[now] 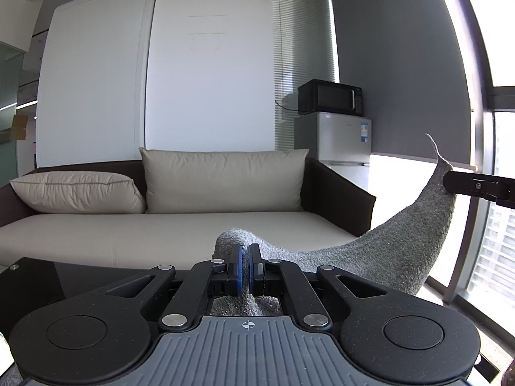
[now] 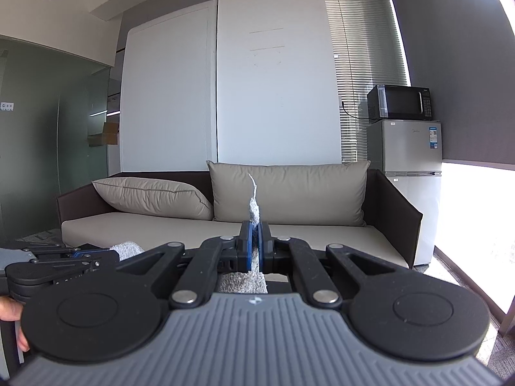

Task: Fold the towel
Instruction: 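Hold the towel raised and stretched between both grippers, shaking it out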

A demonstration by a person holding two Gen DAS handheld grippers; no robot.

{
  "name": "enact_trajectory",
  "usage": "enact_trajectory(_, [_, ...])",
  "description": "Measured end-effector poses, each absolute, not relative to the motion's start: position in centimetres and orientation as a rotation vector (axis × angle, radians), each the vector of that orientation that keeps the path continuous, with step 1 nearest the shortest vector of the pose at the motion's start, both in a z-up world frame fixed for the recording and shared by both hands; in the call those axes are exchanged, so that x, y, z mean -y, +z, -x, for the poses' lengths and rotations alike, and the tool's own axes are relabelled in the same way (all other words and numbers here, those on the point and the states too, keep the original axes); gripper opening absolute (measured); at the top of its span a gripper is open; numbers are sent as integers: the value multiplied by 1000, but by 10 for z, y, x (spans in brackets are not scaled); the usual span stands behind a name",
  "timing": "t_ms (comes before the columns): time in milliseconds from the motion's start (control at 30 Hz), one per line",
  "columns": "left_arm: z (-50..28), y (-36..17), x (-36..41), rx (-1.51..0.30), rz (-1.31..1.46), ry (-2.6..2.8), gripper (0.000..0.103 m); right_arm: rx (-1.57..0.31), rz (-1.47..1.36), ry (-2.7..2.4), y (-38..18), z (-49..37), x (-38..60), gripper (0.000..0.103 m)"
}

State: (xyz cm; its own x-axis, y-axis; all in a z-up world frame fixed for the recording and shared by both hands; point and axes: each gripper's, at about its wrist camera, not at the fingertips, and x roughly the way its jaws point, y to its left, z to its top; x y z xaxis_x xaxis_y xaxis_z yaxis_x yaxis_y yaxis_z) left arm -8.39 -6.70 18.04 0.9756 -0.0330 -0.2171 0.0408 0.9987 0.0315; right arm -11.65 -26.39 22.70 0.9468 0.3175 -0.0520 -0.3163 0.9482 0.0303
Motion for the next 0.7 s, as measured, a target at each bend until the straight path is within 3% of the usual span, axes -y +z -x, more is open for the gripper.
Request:
enact_trajectory(400, [125, 204, 71, -195, -51, -37, 4, -51, 18, 315, 246, 172, 262, 3])
enact_trajectory(700, [93, 165, 69, -264, -75, 10, 4, -132, 42, 274, 226, 155, 254, 3])
